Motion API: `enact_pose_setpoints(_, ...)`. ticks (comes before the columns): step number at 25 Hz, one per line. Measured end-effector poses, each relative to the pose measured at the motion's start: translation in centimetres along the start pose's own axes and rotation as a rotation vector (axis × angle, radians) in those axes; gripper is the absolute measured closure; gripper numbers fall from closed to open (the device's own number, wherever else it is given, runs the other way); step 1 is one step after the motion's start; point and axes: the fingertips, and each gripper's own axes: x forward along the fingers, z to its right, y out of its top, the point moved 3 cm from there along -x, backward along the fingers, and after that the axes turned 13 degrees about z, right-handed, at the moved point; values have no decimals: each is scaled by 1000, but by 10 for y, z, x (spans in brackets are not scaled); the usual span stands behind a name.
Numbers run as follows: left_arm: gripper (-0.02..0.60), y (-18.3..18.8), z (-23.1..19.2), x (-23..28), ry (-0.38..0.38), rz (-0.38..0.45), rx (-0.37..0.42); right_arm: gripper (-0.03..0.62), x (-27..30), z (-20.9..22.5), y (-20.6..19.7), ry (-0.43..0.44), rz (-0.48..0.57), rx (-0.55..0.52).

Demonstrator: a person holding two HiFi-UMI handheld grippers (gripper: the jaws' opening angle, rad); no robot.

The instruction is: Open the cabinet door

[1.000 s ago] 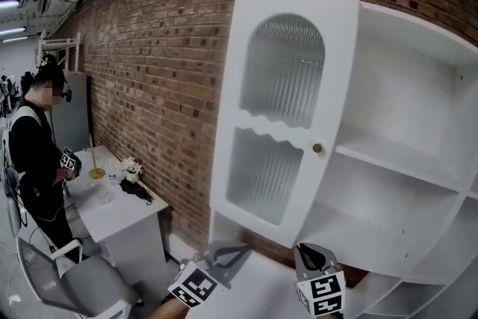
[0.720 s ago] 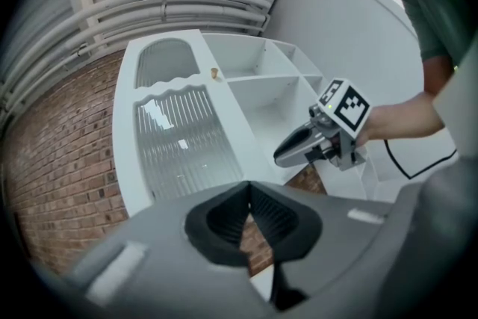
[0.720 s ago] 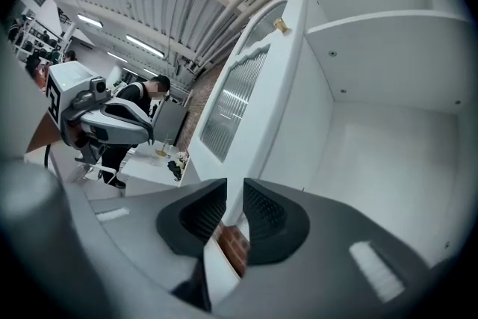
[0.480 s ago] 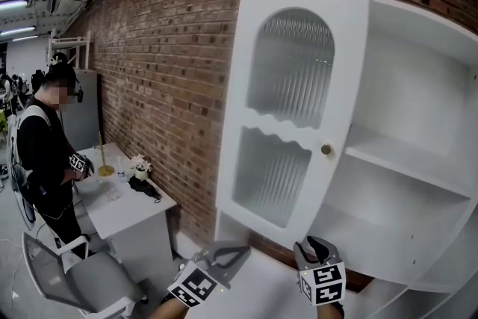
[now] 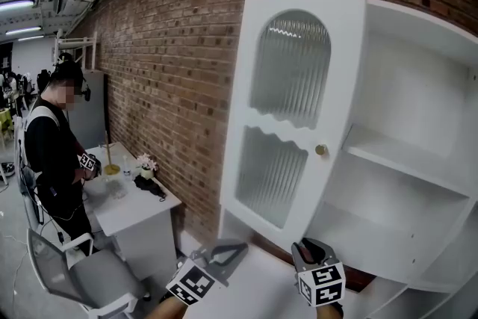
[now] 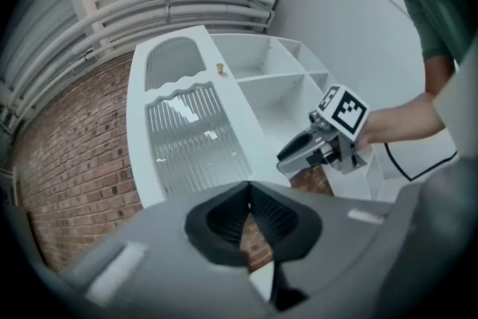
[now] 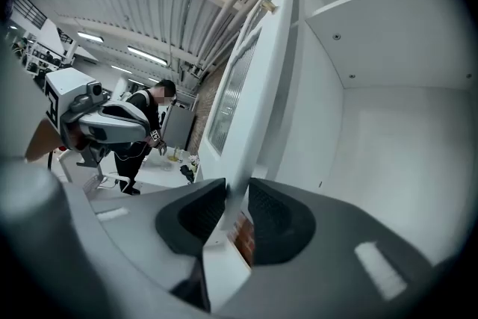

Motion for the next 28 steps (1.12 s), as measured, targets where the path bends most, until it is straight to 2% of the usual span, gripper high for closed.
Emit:
enact_pose_setpoints(12, 580, 33, 17, -53, 21, -1, 25, 516, -32, -83, 26, 74, 24, -47)
enact_pose_setpoints(21, 580, 41, 13, -100, 46, -26, 28, 520, -36, -147, 46, 120, 47, -69)
enact_pose_setpoints(28, 580, 45, 3, -138, 85, -51, 31, 526, -21, -212, 63, 229, 107, -72)
